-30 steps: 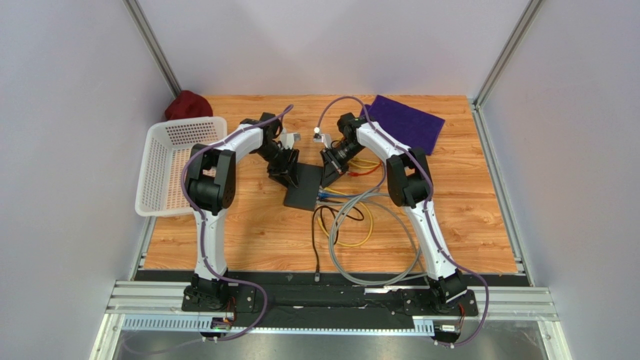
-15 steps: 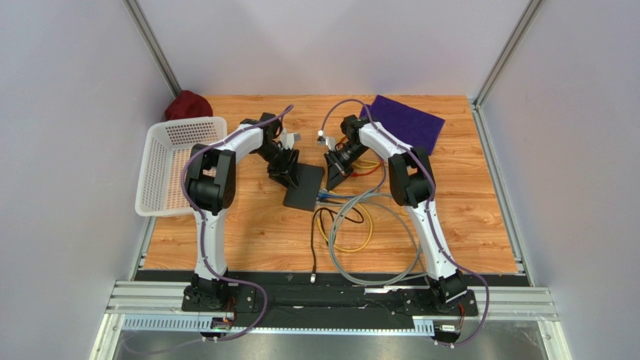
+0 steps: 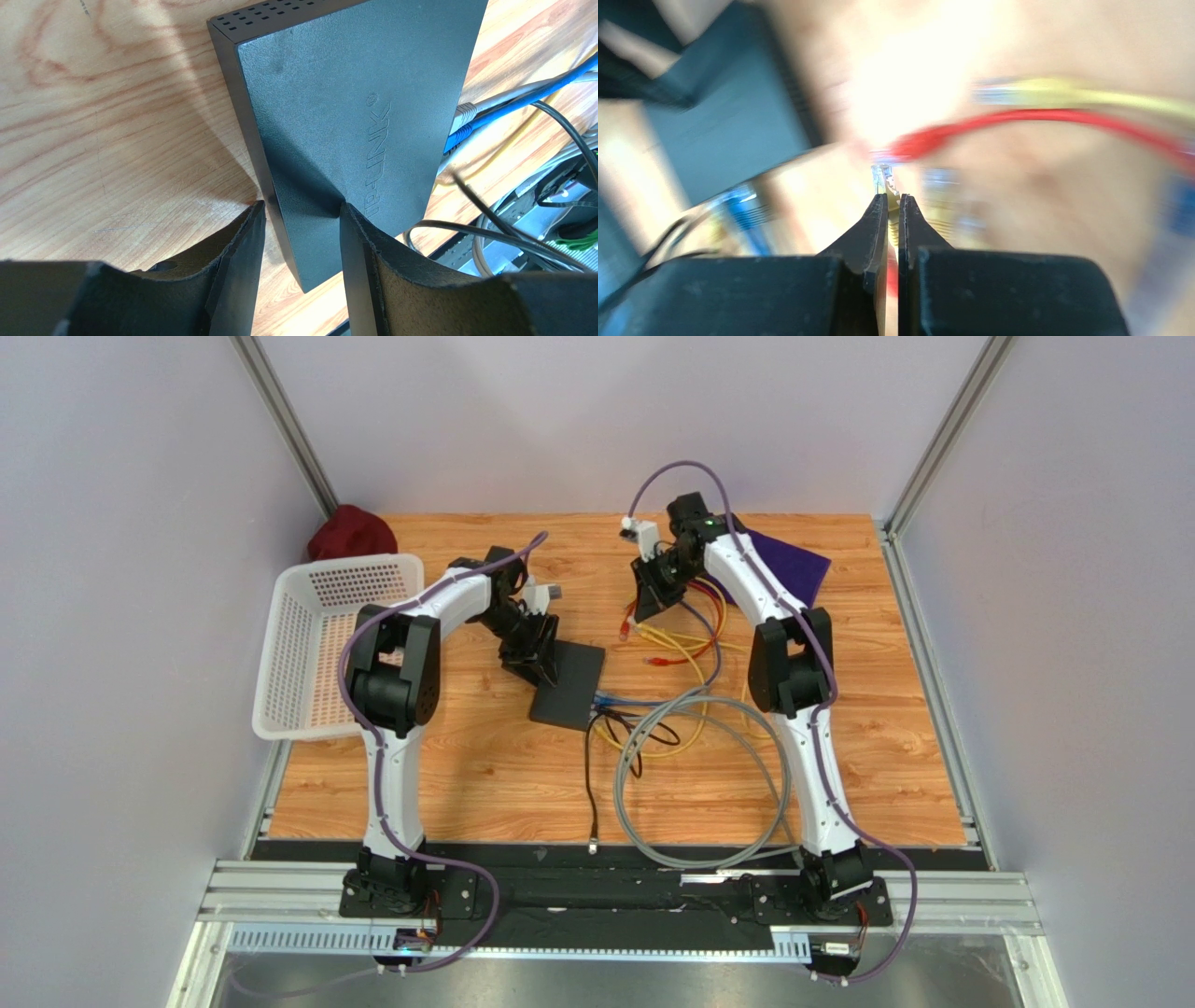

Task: Pull the plug from the switch port

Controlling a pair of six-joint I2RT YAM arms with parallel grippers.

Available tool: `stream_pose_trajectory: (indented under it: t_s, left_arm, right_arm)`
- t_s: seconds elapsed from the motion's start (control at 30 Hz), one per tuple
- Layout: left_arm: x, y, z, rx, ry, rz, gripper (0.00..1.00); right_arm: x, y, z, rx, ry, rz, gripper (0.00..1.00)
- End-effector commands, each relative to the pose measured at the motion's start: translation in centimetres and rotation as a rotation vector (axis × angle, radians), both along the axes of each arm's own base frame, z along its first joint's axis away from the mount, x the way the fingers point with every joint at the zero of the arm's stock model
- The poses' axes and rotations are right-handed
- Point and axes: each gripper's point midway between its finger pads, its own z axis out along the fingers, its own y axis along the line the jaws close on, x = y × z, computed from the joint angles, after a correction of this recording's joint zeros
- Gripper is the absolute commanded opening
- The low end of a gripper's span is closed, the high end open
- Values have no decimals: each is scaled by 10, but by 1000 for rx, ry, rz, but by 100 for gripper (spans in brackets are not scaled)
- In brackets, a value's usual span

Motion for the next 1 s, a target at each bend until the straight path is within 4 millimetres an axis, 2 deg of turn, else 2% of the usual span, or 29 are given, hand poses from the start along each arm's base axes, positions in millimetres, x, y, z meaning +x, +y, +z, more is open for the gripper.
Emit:
stream_pose_trajectory:
  t_s: [0.0, 0.1, 0.13, 0.17, 0.2, 0.23, 0.27, 0.3, 0.33, 0.37, 0.4, 0.43, 0.5, 0.6, 0.63, 0.83, 0.97]
  left_arm:
    - [9, 7, -11, 50, -35, -24, 52]
    - [9, 7, -9, 50, -41, -23, 53]
    - [8, 7, -9, 52, -38, -23, 54]
    - [7, 7, -8, 50, -41, -23, 54]
    - [7, 7, -8, 48, -42, -23, 54]
    - [6, 6, -8, 45, -41, -25, 55]
    - [6, 7, -8, 44, -43, -24, 55]
    - [7, 7, -8, 43, -44, -24, 55]
    - [7, 6, -7, 37, -46, -24, 55]
    - [7, 5, -6, 34, -45, -25, 55]
    - [8, 5, -7, 33, -45, -25, 56]
    - [10, 3, -6, 27, -48, -26, 56]
    - [11, 2, -6, 23, -47, -26, 56]
    - [12, 1, -8, 20, -41, -27, 56]
    - [12, 1, -7, 17, -38, -26, 56]
    - [12, 1, -9, 22, -37, -28, 56]
    - [10, 1, -6, 23, -40, -30, 56]
  right_arm:
    - [61, -16, 53, -37, -312, -128, 6]
    - [50, -13, 60, -8, -251, -167, 36]
    - [43, -11, 74, 5, -255, -163, 44]
    - [30, -12, 66, -6, -213, -157, 46]
    - [23, -13, 69, -9, -213, -149, 48]
    - [14, -15, 90, 6, -238, -142, 48]
    - [4, -16, 95, 13, -231, -127, 47]
    - [-12, -22, 84, -9, -185, -116, 46]
    - [-22, -27, 102, -8, -224, -91, 45]
    - [-29, -34, 100, -30, -220, -92, 45]
    - [-45, -43, 82, -71, -172, -92, 43]
    - [-52, -50, 88, -90, -183, -108, 42]
    - [-70, -70, 63, -172, -114, -144, 36]
    - [-80, -91, 48, -225, -66, -220, 30]
    - [-90, -97, 37, -241, -36, -228, 29]
    - [-99, -107, 5, -308, 24, -245, 21]
    - [-102, -109, -7, -327, 65, -256, 20]
